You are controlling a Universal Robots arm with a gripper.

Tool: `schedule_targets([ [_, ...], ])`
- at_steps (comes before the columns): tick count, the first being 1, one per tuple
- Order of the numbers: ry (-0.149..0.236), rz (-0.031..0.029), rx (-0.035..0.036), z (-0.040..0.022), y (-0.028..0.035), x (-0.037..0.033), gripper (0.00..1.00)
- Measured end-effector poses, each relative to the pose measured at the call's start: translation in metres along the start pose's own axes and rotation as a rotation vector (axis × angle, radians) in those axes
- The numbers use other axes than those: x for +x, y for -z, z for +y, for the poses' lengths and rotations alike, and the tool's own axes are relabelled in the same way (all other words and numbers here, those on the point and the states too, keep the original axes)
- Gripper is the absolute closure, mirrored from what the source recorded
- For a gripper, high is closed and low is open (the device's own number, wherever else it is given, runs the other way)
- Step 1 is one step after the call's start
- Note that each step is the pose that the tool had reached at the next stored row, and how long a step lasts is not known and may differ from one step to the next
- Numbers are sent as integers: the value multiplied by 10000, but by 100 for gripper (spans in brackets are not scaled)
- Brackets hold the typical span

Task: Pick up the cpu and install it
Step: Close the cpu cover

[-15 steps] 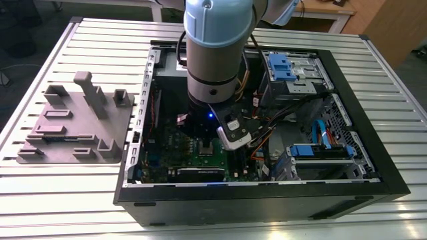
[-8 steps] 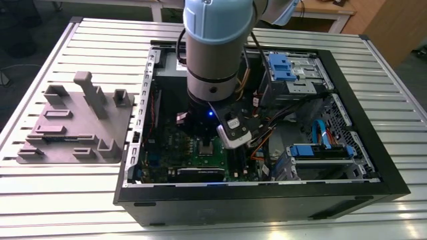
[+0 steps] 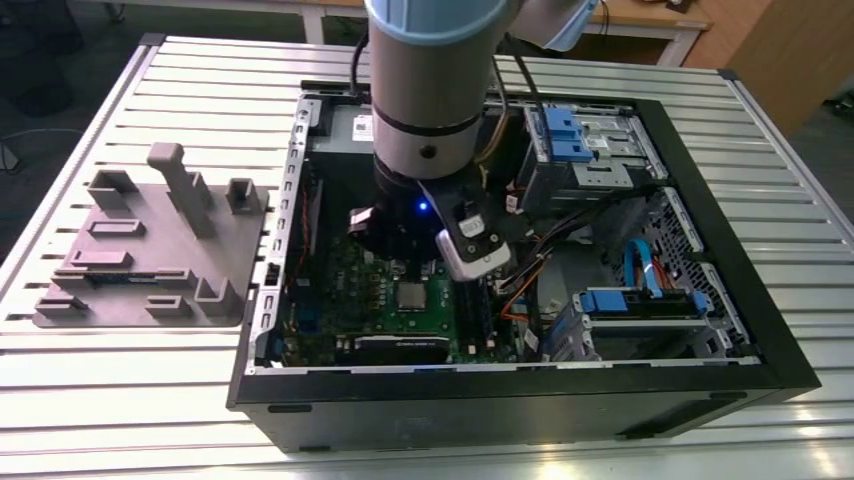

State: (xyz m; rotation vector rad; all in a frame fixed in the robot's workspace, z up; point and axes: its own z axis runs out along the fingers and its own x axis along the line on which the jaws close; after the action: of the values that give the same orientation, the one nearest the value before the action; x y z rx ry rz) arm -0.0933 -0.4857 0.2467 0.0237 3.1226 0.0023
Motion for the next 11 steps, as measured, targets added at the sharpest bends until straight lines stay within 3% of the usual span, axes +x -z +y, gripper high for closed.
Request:
schedule_targets([
  [4, 1, -1, 8, 4, 91, -2, 90],
  [11, 1, -1, 18, 4, 91, -2, 90],
])
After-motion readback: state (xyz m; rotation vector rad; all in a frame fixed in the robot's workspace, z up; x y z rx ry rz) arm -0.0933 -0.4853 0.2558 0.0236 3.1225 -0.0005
